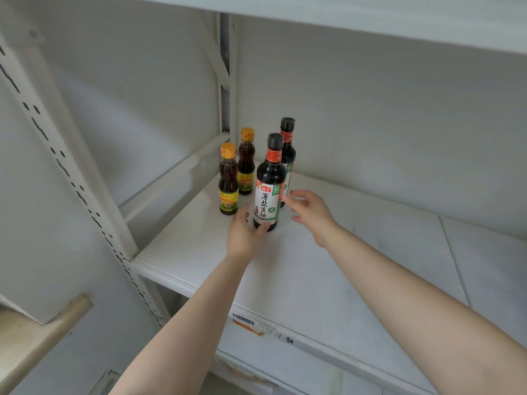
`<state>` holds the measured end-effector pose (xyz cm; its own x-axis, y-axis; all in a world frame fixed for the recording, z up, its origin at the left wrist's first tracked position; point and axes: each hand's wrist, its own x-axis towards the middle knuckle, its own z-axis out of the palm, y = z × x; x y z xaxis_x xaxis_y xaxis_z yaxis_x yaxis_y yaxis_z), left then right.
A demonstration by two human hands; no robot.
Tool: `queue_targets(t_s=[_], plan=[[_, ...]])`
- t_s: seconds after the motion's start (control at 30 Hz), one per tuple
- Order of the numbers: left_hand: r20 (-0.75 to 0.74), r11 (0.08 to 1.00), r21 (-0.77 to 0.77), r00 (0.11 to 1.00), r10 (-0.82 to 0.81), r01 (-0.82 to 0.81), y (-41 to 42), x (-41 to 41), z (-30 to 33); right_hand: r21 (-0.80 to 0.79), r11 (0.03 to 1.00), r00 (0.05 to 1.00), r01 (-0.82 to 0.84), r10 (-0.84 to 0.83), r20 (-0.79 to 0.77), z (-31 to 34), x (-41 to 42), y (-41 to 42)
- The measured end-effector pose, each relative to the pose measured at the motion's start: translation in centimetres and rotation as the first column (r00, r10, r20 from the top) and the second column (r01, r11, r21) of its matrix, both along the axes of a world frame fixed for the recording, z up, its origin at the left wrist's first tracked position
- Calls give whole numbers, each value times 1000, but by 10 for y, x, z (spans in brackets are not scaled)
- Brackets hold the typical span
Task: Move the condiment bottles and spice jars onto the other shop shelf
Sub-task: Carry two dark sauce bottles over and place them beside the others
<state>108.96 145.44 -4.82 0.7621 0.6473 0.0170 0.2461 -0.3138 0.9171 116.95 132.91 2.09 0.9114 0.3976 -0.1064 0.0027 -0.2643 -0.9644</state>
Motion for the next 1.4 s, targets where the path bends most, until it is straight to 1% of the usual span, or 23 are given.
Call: queue_targets(t_s=[0.07,0.13,0.2,0.3,0.37,0.4,0.5,0.57,0.67,0.73,0.8,0.93,1.0,1.07,1.17,1.27,1.33,1.4], plan=[[21,999,-41,1000,21,-20,-13,-21,-3,-98,994,997,53,-47,60,-12,-13,-22],[69,997,-44,996,-64,67,-29,-45,-6,-194,974,989,113,-92,117,-24,-34,-49],[88,973,37,969,-231,229,-45,-69,-5,-268,950,979,159,-116,167,-31,-61,-76],[34,883,210,900,-435,419,-64,-95,6,-348,905,957,245,-167,237,-33,-109,-116],[-13,786,327,834,-552,525,-82,-109,19,-398,862,935,315,-208,288,-30,-148,-143],[-45,721,381,790,-611,579,-94,-116,25,-426,830,918,361,-235,319,-29,-169,-158],[-135,484,518,626,-768,705,-141,-142,35,-544,695,877,470,-299,376,-33,-240,-204],[-157,350,562,512,-845,749,-179,-167,33,-610,594,851,524,-353,388,-39,-294,-238],[-197,165,566,327,-924,808,-243,-209,21,-682,457,805,571,-478,353,-52,-373,-286],[-245,32,555,200,-949,831,-287,-241,12,-693,398,751,602,-577,321,-59,-422,-313],[-278,-87,555,86,-957,828,-329,-275,6,-696,335,678,634,-675,293,-64,-470,-339],[-338,-295,559,-112,-934,775,-412,-345,-2,-740,160,531,653,-794,297,-75,-566,-388],[-354,-382,537,-209,-911,752,-453,-383,-10,-747,91,458,659,-836,302,-82,-616,-412],[-359,-449,491,-296,-885,746,-492,-428,-19,-764,46,399,643,-872,283,-87,-669,-434],[-336,-518,398,-405,-850,758,-546,-503,-31,-788,-23,309,616,-913,268,-92,-747,-469],[-327,-597,357,-502,-800,719,-594,-573,-43,-790,-88,214,607,-939,269,-95,-820,-505],[-326,-646,341,-559,-763,683,-624,-613,-46,-792,-137,148,594,-950,276,-94,-863,-526],[-321,-674,337,-593,-738,657,-653,-646,-47,-800,-170,100,575,-956,275,-91,-901,-545]])
